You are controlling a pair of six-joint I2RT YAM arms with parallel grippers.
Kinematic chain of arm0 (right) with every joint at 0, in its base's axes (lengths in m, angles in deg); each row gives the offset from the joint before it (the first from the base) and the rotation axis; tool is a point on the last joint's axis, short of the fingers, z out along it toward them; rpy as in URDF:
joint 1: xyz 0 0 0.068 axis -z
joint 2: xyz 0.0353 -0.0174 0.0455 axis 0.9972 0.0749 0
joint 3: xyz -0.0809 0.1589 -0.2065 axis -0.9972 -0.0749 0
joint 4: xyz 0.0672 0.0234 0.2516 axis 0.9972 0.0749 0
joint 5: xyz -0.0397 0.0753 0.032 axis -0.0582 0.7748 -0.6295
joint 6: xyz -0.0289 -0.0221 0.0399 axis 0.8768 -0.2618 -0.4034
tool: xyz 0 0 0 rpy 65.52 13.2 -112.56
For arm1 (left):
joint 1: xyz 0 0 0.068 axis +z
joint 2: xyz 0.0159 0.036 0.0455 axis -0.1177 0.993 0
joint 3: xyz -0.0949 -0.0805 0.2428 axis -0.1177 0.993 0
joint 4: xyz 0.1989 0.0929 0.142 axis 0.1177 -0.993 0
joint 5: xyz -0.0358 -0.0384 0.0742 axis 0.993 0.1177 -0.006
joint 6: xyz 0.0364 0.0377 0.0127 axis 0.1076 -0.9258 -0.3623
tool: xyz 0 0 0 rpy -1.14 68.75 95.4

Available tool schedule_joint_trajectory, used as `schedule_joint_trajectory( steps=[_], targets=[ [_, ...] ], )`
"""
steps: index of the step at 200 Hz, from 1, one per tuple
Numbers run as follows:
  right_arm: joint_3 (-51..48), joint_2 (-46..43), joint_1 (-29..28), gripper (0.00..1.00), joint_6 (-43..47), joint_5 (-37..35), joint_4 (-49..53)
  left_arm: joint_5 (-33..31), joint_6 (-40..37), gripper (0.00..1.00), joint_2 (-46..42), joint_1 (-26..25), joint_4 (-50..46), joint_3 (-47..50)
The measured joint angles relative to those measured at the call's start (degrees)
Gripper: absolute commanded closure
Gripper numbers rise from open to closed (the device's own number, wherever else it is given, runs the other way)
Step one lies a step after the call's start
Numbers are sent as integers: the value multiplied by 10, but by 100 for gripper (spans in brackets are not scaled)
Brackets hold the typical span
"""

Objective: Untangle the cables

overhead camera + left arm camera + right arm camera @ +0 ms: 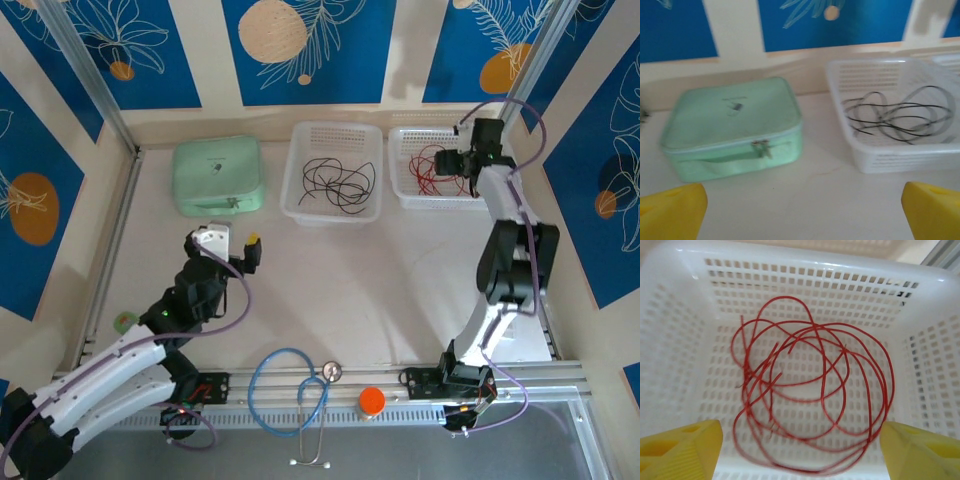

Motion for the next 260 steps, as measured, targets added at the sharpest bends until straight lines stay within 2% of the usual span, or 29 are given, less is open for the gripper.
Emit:
schedule_joint_trajectory(
  steps=[30, 59, 76, 103, 136, 156, 197, 230, 234, 240, 260],
  targets=[
    [-188, -189, -11, 17, -37, 17, -99, -58, -61, 3, 45, 34, 92, 16],
    [-325, -292, -17, 17, -82, 40, -180, -93, -116, 1, 91, 71, 179, 24],
    [-402, -321, -22, 17, -100, 47, -223, -109, -135, 1, 125, 107, 245, 47],
    [-523, -336, -30, 17, -114, 58, -310, -115, -122, 0, 209, 173, 312, 81],
    [-565, -290, -30, 18, -120, 76, -374, -112, -139, 0, 396, 209, 499, 133],
    [-562, -274, -28, 18, -121, 88, -389, -83, -148, 0, 483, 226, 552, 136],
    [-615, -249, -12, 18, -156, 132, -522, 5, -153, 0, 475, 245, 548, 93],
    [-633, -153, -34, 17, -157, 166, -637, 152, -111, 0, 471, 343, 537, 88],
    [-630, -146, -37, 13, -155, 168, -629, 165, -105, 0, 471, 353, 529, 88],
    [-628, -140, -42, 0, -156, 169, -624, 184, -96, 0, 471, 366, 518, 88],
    [-620, -137, -52, 1, -149, 168, -628, 236, -83, 0, 475, 382, 505, 84]
  ],
)
